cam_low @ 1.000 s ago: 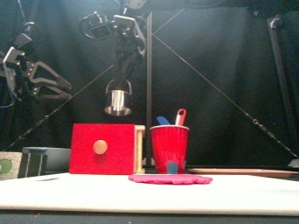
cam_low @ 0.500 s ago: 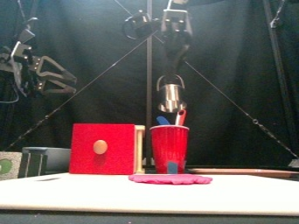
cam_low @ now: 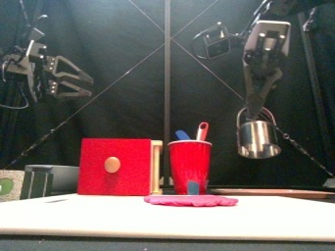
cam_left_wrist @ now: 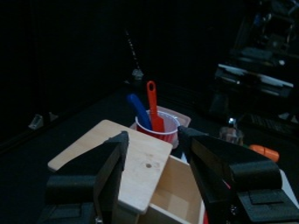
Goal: Get the cutter from the drawer then cut the dough then place the extra dough in the bowl
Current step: Place the cutter on the board
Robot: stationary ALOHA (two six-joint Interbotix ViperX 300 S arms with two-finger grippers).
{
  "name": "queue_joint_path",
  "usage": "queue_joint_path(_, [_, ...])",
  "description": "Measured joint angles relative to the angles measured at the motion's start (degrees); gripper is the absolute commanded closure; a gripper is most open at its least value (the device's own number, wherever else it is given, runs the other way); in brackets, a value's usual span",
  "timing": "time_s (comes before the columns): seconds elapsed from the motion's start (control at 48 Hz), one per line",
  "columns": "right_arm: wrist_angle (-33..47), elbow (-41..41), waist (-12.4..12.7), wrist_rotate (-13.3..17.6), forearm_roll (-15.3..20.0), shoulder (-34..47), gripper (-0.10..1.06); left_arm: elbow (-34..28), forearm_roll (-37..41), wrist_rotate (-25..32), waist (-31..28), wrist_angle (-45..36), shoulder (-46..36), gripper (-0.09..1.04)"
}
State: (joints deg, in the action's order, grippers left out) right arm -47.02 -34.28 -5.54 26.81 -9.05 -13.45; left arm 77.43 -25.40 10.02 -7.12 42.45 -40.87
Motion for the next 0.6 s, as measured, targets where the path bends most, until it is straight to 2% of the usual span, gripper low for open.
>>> queue_joint_path(0.312, [5.36, -4.04, -5.80, 0.09, -3.25, 2.55, 0.58, -1.76, -0.62, -0.09, -1.76, 0.00, 0.00, 0.09])
queue_joint_path(0.438, [5.80, -4.04, -7.12, 0.18, -5.27, 4.83, 0.57, -2.11, -1.67, 0.00, -1.85, 0.00, 0.00, 0.09])
queue_joint_path(0.604, [5.98, -3.78, -7.82, 0.26, -5.80, 7.47, 0.55, -2.20, -2.37, -0.09, -2.11, 0.00, 0.00, 0.09])
